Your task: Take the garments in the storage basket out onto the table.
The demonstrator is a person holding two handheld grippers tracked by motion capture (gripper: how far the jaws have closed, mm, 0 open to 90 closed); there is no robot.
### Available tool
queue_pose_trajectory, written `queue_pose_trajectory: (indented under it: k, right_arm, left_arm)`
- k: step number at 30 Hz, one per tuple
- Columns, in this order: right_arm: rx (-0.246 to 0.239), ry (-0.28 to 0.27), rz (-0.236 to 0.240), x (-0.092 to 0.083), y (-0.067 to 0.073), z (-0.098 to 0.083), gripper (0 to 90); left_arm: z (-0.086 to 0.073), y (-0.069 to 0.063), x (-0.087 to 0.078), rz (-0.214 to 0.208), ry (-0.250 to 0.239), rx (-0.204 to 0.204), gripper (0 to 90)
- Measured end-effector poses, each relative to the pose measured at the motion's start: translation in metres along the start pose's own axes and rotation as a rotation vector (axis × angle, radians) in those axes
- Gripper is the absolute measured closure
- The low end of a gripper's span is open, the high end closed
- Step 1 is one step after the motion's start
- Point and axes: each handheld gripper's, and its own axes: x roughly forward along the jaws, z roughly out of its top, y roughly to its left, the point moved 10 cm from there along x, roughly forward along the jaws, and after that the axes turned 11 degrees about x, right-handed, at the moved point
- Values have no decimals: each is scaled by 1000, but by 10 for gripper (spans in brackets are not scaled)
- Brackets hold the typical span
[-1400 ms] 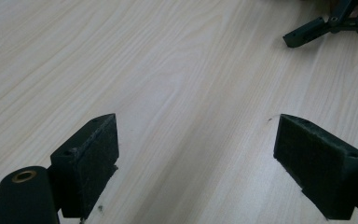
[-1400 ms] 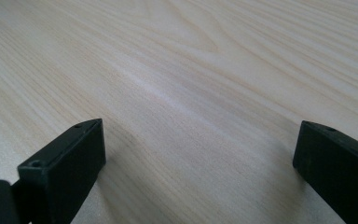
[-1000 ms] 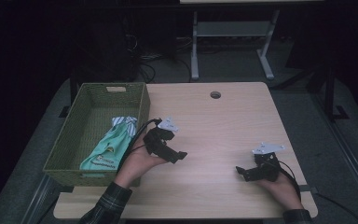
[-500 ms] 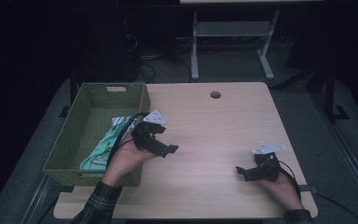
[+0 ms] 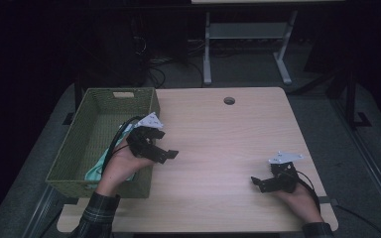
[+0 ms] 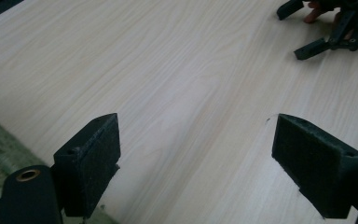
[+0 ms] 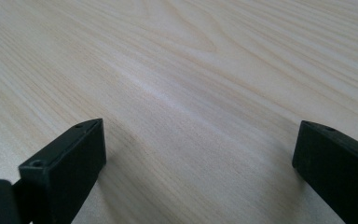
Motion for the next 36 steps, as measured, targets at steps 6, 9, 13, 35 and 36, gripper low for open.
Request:
queue_pose_trajectory:
  k: [6,9,13,35,36]
  right_arm:
    - [0,0,0,0,0,0,23]
    - [0,0,0,0,0,0,23]
    - [1,0,0,0,0,0,23]
    - [0,0,-1,0,0,0,23]
    - [1,0,0,0,0,0,23]
  left_arm:
    - [-6,6,-5,17,5,-15,147]
    - [-9,9,-8,22,7,-22,147]
    - [-14,13,-14,29,7,-37,147]
    - [-38,38,-47,109,22,-87,185]
    - [-39,39,-48,111,22,-85,186]
